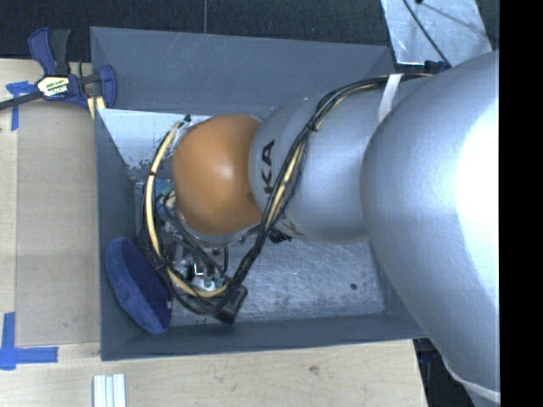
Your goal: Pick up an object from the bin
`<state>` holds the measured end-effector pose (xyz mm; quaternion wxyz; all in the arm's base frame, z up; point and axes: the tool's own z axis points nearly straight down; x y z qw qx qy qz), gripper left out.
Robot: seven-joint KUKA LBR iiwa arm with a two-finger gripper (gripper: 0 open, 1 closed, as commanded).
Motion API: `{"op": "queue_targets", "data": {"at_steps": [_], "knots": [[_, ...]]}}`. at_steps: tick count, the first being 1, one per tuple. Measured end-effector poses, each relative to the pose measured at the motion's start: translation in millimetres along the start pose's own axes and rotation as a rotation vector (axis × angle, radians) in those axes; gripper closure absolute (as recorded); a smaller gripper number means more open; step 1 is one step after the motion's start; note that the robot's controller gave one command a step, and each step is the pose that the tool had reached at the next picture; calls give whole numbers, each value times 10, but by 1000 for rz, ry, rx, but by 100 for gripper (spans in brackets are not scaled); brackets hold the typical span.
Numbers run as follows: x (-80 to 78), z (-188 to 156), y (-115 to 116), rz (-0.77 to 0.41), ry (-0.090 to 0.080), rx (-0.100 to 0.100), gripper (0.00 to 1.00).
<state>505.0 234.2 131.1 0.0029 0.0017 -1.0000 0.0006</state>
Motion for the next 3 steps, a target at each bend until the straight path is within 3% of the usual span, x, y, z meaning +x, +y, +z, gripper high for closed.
{"op": "queue_targets", "data": {"at_steps": [1,2,3], "knots": [[-568,547,-300,91,8,2,0],[-612,503,-304,91,-14,0,100],[-628,504,-302,93,-22,-4,0]]}}
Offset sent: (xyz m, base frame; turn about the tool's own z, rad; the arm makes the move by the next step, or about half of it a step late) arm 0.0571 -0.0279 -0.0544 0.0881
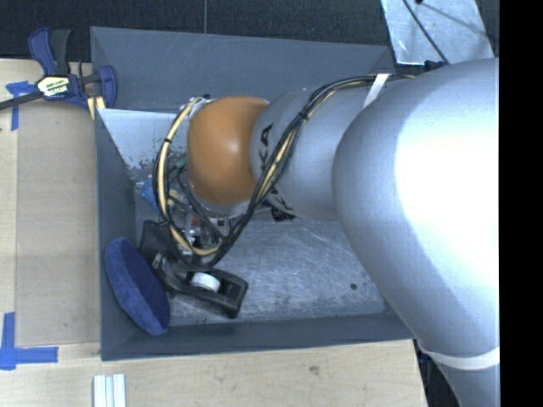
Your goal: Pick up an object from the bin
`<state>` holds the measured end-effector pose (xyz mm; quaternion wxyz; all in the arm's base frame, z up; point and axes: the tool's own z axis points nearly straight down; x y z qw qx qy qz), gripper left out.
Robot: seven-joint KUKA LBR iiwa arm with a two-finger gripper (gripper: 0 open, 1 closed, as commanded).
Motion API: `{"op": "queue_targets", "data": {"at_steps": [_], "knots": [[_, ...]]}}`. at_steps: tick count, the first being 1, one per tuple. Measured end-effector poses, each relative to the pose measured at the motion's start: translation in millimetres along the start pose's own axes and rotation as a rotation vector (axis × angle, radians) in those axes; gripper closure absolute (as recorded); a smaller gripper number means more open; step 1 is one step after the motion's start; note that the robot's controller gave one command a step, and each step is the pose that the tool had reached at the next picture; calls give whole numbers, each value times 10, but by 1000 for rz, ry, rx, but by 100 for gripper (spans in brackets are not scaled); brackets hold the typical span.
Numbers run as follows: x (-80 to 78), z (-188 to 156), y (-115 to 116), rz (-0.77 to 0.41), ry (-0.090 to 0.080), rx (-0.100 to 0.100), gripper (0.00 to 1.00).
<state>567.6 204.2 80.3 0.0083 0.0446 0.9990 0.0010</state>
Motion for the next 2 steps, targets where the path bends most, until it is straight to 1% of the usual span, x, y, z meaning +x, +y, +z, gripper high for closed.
{"op": "queue_targets", "data": {"at_steps": [1,2], "knots": [[27,19,3,-1,9,2,100],[0,-1,3,0,-1,-1,0]]}}
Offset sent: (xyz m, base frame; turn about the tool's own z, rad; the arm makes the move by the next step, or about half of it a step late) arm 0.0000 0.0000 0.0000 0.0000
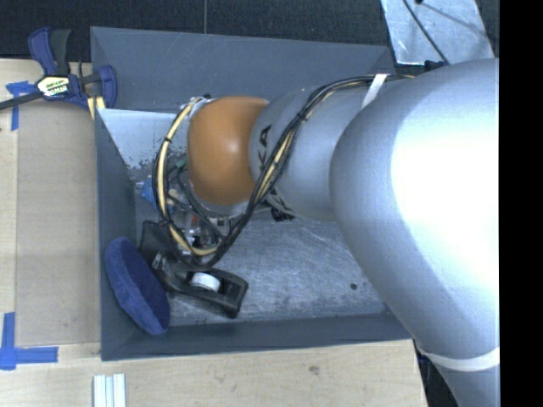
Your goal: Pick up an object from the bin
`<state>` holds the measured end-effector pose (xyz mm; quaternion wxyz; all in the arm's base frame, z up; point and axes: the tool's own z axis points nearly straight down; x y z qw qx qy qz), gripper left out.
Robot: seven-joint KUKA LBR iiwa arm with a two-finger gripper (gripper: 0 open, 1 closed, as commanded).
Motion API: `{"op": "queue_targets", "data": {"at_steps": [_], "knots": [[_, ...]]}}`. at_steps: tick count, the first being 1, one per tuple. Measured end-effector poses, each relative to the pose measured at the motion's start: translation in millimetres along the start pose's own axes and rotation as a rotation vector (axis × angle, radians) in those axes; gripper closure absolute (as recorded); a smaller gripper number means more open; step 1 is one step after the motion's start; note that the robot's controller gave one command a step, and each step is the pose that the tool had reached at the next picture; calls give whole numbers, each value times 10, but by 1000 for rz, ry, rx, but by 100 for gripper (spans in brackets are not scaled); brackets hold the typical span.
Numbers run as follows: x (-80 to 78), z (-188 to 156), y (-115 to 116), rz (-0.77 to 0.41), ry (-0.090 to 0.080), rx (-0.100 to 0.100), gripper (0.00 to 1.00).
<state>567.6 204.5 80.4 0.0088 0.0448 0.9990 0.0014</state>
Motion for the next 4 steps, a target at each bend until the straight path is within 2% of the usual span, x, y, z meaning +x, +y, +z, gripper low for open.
{"op": "queue_targets", "data": {"at_steps": [1,2,3,4], "knots": [[29,22,1,-1,10,2,100],[249,16,8,-34,-15,0,100],[259,30,33,-34,-14,-5,0],[286,29,41,-36,-2,-2,100]]}}
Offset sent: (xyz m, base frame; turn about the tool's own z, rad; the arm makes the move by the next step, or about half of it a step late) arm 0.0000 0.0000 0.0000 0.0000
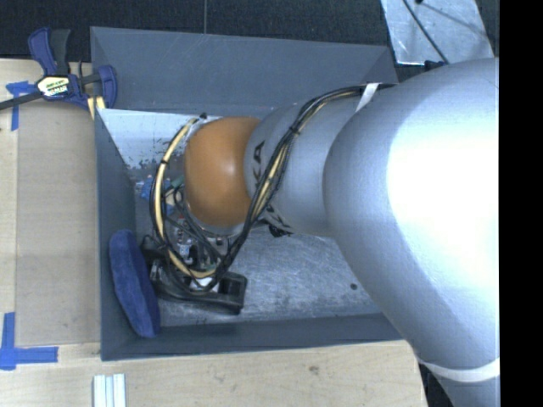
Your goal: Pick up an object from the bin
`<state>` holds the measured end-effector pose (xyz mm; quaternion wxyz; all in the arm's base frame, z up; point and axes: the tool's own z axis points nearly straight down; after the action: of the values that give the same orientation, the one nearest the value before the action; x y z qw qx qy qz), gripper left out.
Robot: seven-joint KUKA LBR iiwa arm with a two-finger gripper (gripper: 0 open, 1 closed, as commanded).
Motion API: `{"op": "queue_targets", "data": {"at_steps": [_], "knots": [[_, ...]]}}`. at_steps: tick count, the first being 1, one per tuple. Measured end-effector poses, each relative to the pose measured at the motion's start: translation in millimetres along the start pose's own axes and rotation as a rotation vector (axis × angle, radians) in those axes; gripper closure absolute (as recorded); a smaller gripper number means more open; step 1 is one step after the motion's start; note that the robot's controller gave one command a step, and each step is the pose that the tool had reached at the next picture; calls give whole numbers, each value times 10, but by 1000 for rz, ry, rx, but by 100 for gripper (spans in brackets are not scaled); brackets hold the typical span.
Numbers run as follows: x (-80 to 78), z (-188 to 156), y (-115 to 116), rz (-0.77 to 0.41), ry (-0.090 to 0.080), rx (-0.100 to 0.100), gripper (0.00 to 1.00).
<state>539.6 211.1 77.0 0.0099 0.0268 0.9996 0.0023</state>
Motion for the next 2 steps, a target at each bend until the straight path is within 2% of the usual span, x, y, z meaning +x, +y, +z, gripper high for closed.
{"op": "queue_targets", "data": {"at_steps": [1,2], "knots": [[145,-9,11,1,-12,-4,100],[378,-777,122,-2,11,1,100]]}}
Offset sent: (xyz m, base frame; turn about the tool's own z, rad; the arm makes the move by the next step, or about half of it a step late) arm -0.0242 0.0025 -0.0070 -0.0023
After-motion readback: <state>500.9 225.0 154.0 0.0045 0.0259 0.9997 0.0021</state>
